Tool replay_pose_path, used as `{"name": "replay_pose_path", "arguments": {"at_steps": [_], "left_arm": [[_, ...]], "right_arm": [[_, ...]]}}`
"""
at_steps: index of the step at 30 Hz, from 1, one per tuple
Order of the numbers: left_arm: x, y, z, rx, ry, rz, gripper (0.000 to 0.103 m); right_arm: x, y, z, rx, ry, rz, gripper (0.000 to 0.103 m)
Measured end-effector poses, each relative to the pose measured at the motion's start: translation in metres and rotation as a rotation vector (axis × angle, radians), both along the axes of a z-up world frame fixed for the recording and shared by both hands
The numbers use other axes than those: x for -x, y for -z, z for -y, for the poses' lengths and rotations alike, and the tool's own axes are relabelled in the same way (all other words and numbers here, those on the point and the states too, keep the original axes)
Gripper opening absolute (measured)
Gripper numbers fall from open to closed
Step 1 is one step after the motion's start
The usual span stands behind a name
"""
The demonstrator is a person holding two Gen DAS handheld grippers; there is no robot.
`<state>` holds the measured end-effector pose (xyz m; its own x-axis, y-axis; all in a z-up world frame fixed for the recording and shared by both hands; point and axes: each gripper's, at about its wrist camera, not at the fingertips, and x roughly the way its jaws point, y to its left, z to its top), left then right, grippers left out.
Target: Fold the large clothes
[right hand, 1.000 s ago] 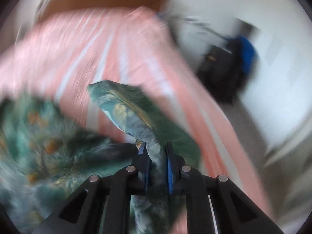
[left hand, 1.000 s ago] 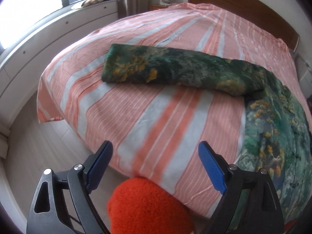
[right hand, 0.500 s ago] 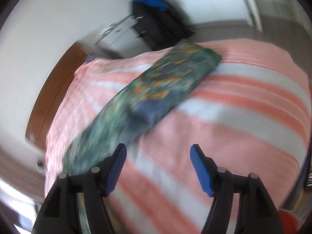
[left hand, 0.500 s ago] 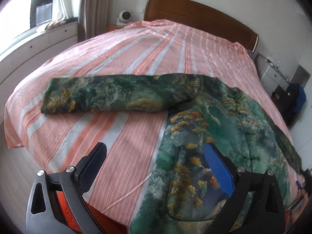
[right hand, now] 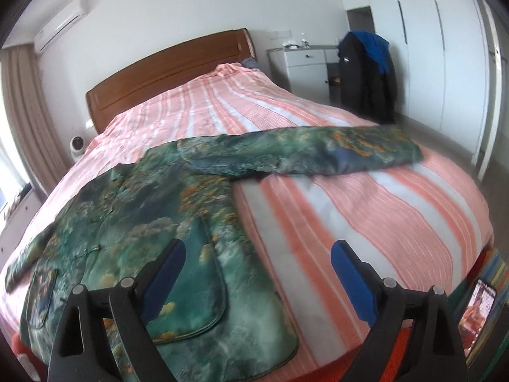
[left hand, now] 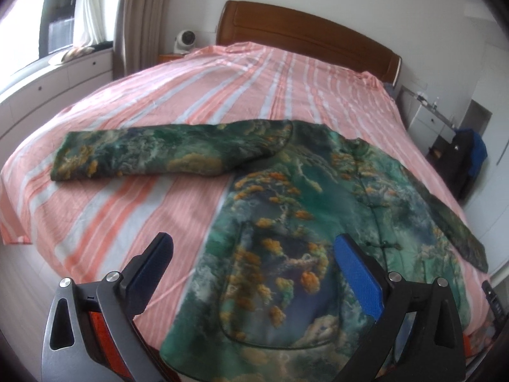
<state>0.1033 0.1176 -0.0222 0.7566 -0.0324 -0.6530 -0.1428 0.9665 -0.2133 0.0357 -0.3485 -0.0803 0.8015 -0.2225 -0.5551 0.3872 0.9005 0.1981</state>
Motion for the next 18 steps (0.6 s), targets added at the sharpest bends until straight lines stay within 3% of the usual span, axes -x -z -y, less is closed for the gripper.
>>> {"name": "replay_pose_path", "arguments": {"at_steps": [10, 18], "left_arm": [[0.008, -0.011, 0.022, -0.055, 0.099, 0.006, 0.103], [0.008, -0.010, 0.029, -0.081, 0.138, 0.012, 0.103]], "right_arm": [[0.007, -0.017, -0.051, 0.185, -0.136, 0.064, 0.102], [0.007, -0.015, -0.078, 0.232, -0.227, 0.076, 0.102]]}}
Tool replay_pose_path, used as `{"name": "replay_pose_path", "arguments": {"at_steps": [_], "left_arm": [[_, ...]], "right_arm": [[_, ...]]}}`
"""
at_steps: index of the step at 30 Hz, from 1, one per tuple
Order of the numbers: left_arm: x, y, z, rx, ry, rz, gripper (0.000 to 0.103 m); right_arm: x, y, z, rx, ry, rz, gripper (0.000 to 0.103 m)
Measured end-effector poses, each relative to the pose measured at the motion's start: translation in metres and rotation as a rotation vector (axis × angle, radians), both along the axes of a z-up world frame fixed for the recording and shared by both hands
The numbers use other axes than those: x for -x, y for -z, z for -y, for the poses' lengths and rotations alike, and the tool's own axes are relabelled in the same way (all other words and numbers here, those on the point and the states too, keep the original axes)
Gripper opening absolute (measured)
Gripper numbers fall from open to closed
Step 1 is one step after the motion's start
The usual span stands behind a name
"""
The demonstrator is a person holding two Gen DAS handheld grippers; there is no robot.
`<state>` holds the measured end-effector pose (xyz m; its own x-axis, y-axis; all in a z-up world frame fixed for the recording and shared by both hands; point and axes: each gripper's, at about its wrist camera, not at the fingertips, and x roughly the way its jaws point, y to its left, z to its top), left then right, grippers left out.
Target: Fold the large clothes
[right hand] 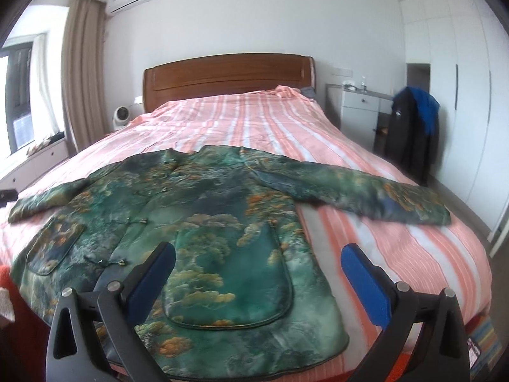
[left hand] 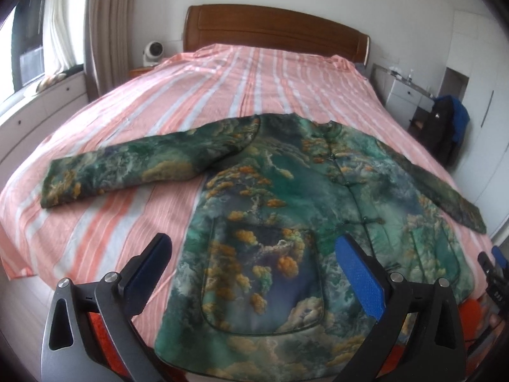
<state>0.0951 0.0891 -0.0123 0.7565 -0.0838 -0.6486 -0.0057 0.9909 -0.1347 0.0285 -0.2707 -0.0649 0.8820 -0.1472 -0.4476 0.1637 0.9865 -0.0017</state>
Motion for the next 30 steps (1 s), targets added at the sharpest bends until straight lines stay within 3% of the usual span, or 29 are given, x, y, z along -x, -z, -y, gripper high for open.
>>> {"name": "replay_pose_path", "arguments": {"at_steps": [4, 19, 23, 30], "left_arm": [[-0.002, -0.001, -0.006, 0.037, -0.016, -0.001, 0.103], [0.002, -0.007, -0.008, -0.002, -0.051, 0.018, 0.103], [0.001, -0.009, -0.007, -0.019, -0.057, 0.018, 0.103], [0.001, -0.006, -0.013, -0.022, -0.072, 0.021, 0.103]], "right_arm": [[0.000, 0.001, -0.010, 0.039, -0.029, 0.002, 0.102], [0.001, 0.004, -0.029, 0.086, -0.084, -0.014, 0.102], [0.000, 0.004, -0.017, 0.025, -0.074, -0.019, 0.102], [-0.005, 0.007, 0.037, -0.124, 0.064, -0.050, 0.102]]}}
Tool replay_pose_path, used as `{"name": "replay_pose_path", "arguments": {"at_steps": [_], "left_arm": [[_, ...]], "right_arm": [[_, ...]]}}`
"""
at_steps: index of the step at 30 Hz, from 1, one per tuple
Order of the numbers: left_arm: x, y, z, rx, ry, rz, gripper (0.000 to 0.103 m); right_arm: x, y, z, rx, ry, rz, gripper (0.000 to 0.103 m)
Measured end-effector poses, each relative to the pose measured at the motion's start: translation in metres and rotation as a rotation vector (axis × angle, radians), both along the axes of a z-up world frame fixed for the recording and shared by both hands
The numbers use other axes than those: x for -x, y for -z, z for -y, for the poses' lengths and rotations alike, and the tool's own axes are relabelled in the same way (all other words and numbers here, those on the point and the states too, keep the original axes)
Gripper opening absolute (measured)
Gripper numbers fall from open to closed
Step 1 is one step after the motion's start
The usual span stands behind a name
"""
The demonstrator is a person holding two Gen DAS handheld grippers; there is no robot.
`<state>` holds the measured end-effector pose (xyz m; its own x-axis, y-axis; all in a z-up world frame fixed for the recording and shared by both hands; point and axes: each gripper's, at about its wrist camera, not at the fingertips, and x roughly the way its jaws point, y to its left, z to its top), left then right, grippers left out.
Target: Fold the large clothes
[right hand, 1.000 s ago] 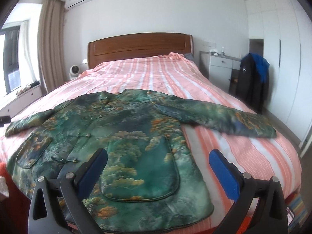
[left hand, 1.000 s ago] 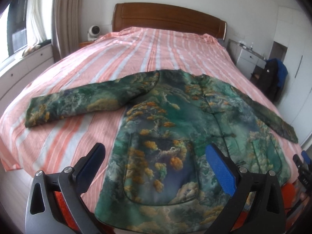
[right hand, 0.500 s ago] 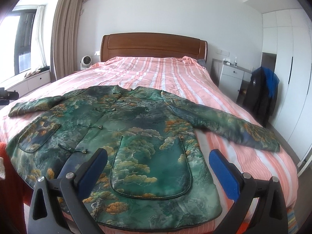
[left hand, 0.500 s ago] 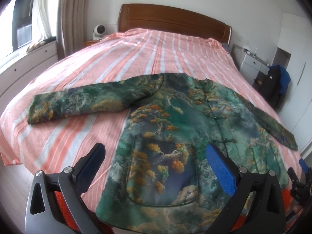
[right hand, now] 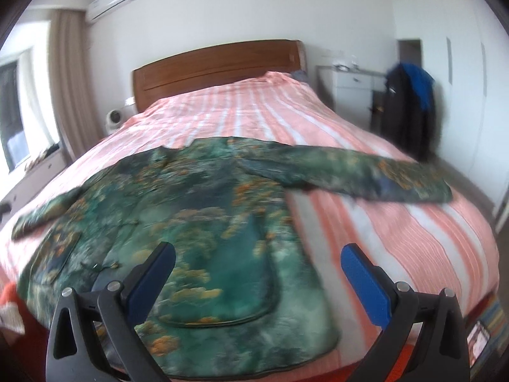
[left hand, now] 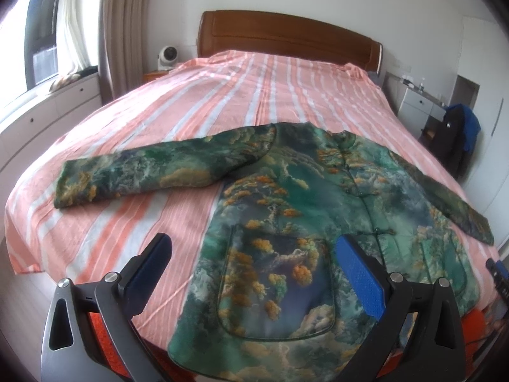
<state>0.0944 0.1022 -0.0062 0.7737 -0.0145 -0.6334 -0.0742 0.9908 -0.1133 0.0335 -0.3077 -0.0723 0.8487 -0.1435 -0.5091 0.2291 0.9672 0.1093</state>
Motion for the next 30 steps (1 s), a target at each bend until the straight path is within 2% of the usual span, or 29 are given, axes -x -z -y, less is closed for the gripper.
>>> {"name": "replay_pose_path", "arguments": {"at_steps": [7, 10, 18, 23, 25, 27, 29, 30], "left_arm": [[-0.002, 0.001, -0.006, 0.013, -0.020, -0.004, 0.103], [-0.001, 0.000, -0.006, 0.005, -0.025, 0.002, 0.103], [-0.001, 0.000, -0.004, -0.007, -0.029, -0.004, 0.103], [-0.002, 0.002, -0.003, -0.018, -0.034, -0.013, 0.103], [-0.003, 0.001, -0.003, -0.029, -0.034, -0.014, 0.103], [-0.002, -0.001, -0.003, -0.036, -0.037, -0.004, 0.103], [0.000, -0.002, -0.004, -0.038, -0.047, 0.009, 0.103], [0.001, -0.002, -0.006, -0.036, -0.050, 0.011, 0.103]], "right_arm": [[-0.006, -0.009, 0.050, -0.096, 0.103, -0.008, 0.102], [-0.005, -0.014, 0.054, -0.106, 0.125, 0.009, 0.102], [-0.008, -0.003, 0.043, -0.121, 0.080, -0.022, 0.102], [-0.017, -0.005, 0.053, -0.125, 0.054, -0.029, 0.102], [-0.027, -0.008, 0.072, -0.152, 0.023, -0.015, 0.102], [-0.035, -0.009, 0.101, -0.172, 0.038, 0.003, 0.102], [-0.043, -0.002, 0.149, -0.228, 0.121, -0.004, 0.102], [-0.045, 0.007, 0.179, -0.294, 0.178, -0.012, 0.102]]}}
